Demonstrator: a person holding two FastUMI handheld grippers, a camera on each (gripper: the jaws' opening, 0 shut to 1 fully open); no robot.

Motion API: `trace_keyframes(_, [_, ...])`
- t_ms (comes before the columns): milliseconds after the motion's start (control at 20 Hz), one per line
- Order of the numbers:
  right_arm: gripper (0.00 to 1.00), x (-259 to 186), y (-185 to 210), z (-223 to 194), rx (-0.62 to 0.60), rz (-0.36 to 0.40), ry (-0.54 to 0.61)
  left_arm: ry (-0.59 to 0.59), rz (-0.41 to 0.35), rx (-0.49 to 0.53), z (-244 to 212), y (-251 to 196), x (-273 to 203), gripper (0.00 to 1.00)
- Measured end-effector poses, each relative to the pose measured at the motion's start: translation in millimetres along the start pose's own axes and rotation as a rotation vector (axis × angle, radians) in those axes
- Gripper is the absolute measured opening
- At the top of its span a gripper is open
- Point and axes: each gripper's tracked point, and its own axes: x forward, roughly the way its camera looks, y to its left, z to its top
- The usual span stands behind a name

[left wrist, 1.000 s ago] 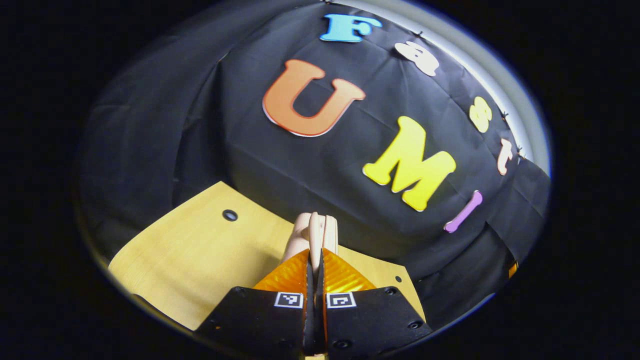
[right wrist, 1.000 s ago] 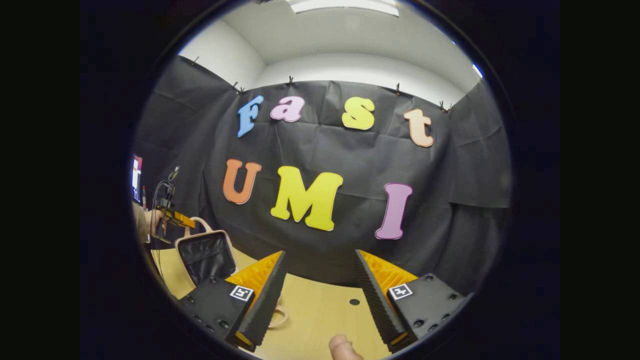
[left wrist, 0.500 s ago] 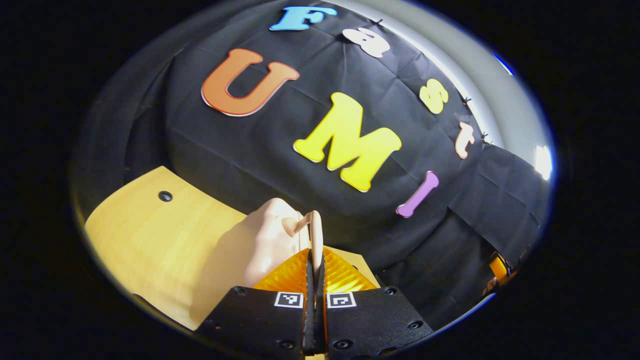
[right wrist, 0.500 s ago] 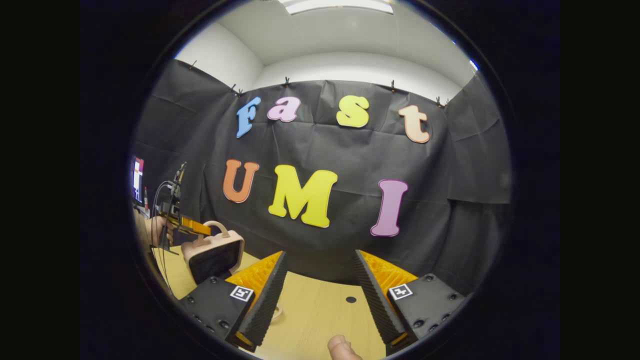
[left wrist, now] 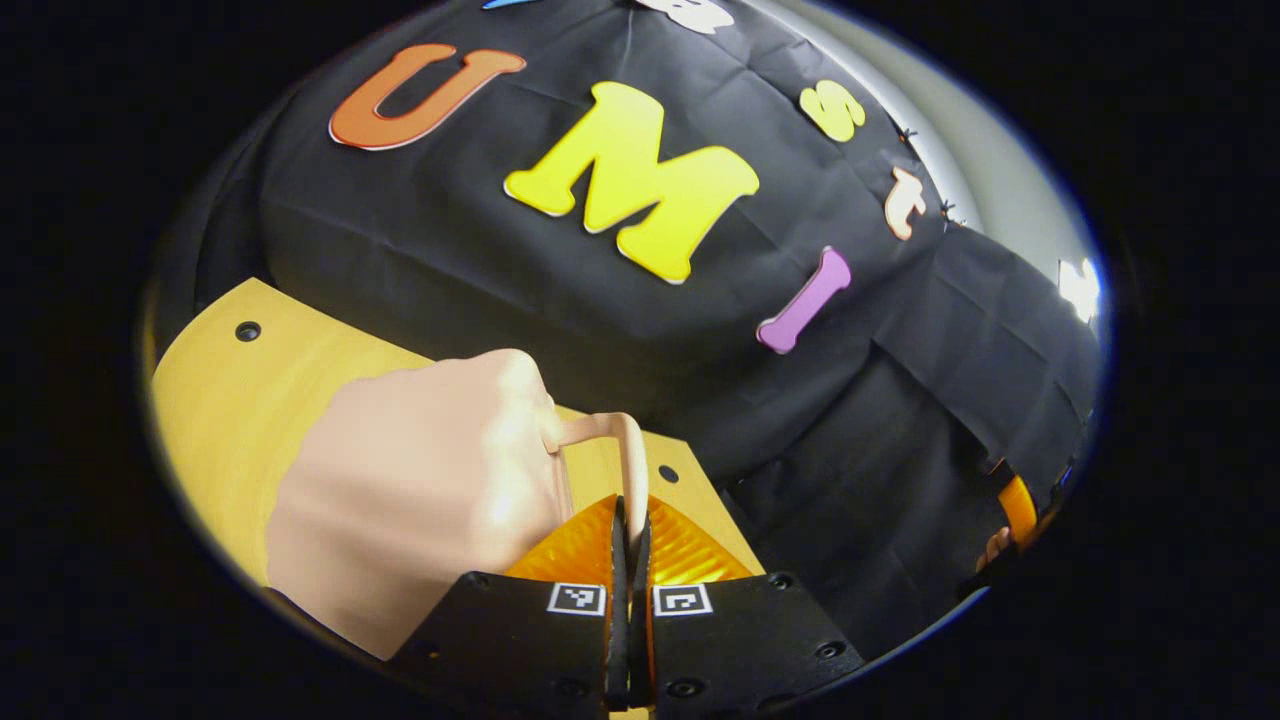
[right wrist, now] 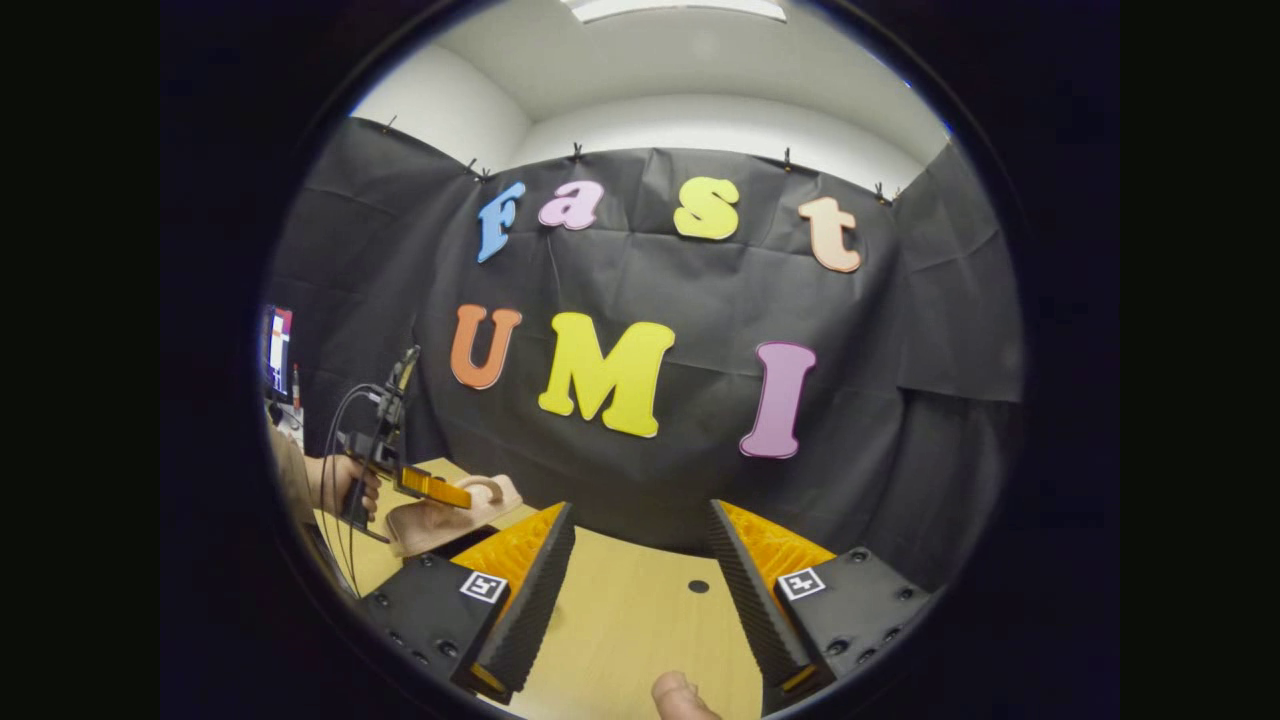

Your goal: First open the suitcase, pack the skin care products into it, and then close the suitcase.

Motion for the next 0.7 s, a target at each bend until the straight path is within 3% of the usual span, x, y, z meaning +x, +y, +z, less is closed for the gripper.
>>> trace_keyframes(150, [0.8,-4,-13,-9,-0.006,-0.009,0.017,0.106,0.023,0.048,-35,-10,22,0.07])
trace_keyframes(400, [0.8,-5,-38,-25,0.014,-0.05,0.048,0.273,0.093,0.212,-93,-16,52,0.1])
trace_keyframes(700, [0.79,-2,-63,-48,0.052,-0.107,0.109,0.416,0.201,0.301,-136,-4,71,0.14])
